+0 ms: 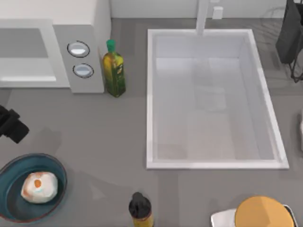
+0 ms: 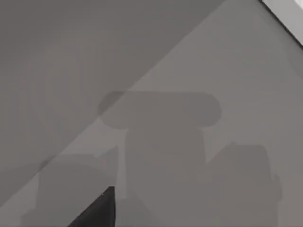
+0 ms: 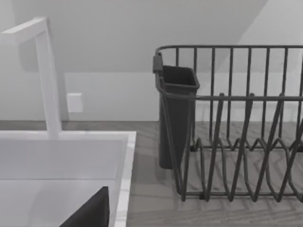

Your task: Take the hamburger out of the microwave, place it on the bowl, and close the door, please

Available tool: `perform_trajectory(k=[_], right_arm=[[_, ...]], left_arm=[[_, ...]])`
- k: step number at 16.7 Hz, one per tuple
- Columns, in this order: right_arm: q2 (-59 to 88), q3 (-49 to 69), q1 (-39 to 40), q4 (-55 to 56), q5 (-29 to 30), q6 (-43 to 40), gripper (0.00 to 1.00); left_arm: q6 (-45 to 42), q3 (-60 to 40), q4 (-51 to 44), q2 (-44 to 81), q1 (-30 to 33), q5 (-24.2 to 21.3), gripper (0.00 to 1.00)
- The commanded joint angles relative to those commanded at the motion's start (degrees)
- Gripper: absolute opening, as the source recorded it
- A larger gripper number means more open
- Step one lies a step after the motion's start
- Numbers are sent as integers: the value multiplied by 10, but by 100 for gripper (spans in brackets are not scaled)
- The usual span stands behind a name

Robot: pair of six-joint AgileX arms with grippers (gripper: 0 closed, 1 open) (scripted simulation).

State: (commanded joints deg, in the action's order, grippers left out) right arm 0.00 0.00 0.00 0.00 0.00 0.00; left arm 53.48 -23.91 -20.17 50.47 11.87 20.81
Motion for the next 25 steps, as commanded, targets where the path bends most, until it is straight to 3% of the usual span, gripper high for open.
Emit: perform_trajectory(k=[5, 9, 13, 18, 25], right_arm=[[0, 0, 0, 0, 0, 0, 100], [0, 0, 0, 0, 0, 0, 100], [0, 0, 0, 0, 0, 0, 100], [0, 0, 0, 0, 0, 0, 100], [0, 0, 0, 0, 0, 0, 100]], left_arm=[[-319, 132, 128, -281, -67, -106, 100], [-472, 204, 181, -437, -102, -173, 100], [-533, 238, 201, -503, -118, -207, 100], [-535, 239, 202, -505, -119, -208, 100], [-535, 239, 202, -505, -119, -208, 47]])
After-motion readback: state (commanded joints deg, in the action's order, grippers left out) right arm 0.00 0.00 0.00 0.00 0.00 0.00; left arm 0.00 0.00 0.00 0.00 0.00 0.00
